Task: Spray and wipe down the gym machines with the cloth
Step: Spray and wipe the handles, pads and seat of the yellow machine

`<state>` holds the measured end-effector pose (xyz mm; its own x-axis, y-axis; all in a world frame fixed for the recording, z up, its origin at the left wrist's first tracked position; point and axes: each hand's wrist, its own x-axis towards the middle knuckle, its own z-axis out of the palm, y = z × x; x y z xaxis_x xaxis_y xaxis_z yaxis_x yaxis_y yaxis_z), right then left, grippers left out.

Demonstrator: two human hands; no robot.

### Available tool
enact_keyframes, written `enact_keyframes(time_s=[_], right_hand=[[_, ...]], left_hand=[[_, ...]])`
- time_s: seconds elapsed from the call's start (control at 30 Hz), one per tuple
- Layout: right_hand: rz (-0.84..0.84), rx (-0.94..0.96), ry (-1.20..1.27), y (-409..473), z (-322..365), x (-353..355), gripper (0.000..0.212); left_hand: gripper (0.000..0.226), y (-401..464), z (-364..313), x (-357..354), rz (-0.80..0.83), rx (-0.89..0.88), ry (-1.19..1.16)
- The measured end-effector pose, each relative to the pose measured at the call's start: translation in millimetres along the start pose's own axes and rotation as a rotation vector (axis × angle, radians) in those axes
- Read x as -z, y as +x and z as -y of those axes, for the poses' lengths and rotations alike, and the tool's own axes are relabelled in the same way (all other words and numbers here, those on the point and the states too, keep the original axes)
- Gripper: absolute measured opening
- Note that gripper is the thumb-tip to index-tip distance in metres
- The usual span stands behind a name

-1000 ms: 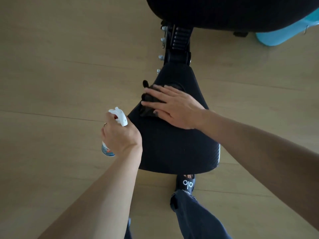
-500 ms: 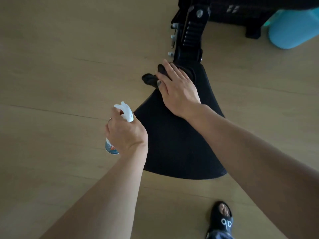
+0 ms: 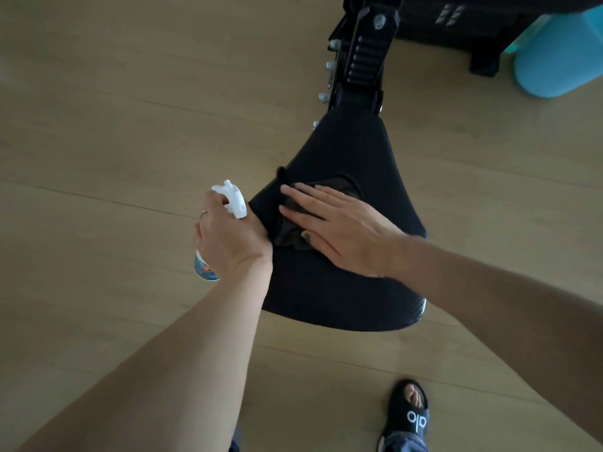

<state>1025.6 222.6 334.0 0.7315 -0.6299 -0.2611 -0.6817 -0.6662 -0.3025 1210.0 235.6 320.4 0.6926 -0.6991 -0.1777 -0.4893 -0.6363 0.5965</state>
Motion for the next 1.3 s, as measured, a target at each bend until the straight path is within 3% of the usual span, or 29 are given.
enact_keyframes(time_s=[0.1,0.2,0.3,0.4,0.5,0.63,0.73,0.8,1.0,1.13,1.3], right_hand=[[0.042,0.082,-0.049,25.0,-24.5,12.0,0.053],[-0.028,-0.079,-0.008,47.4,-57.9,25.4,0.053],[-0.125,-0.378,0.098,60.0,-82.3,33.3,0.052],[-0.215,-0.556,0.184,64.9,-74.6,29.4,0.052],[-0.296,-0.74,0.24,57.3,-51.7,21.1,0.053],[-0.329,-0.899,0.256,-0.4,22.8,-2.7,0.054],[-0.343,-0.894,0.254,-47.5,103.9,-27.7,0.054],[-0.316,-0.85,0.274,-59.5,122.4,-38.5,0.054],[-0.272,-0.549,0.216,-15.1,25.7,-17.9,0.054],[-0.246,-0.619,0.203,42.4,-37.2,8.2,0.054],[-0.341,-0.907,0.299,56.6,-61.6,18.8,0.055]], left_hand=[[0.071,2.5,7.6,-3.3,0.001,-0.019,0.003],[0.051,5.1,14.2,-9.7,0.012,-0.022,0.001],[0.058,6.4,13.6,-11.3,-0.001,-0.039,-0.008],[0.055,7.7,15.4,-10.4,-0.003,-0.059,-0.001],[0.056,8.6,14.6,-8.1,0.0,-0.05,0.01],[0.08,5.1,10.3,-2.8,-0.014,-0.104,-0.042],[0.069,4.1,8.7,-2.4,0.001,-0.078,-0.043],[0.063,4.3,7.7,-1.9,0.026,-0.042,-0.017],[0.073,3.4,8.3,-5.7,0.015,-0.008,-0.052],[0.093,5.3,8.0,-6.9,0.03,0.021,-0.014],[0.096,5.6,4.9,-3.9,0.049,0.033,0.01]])
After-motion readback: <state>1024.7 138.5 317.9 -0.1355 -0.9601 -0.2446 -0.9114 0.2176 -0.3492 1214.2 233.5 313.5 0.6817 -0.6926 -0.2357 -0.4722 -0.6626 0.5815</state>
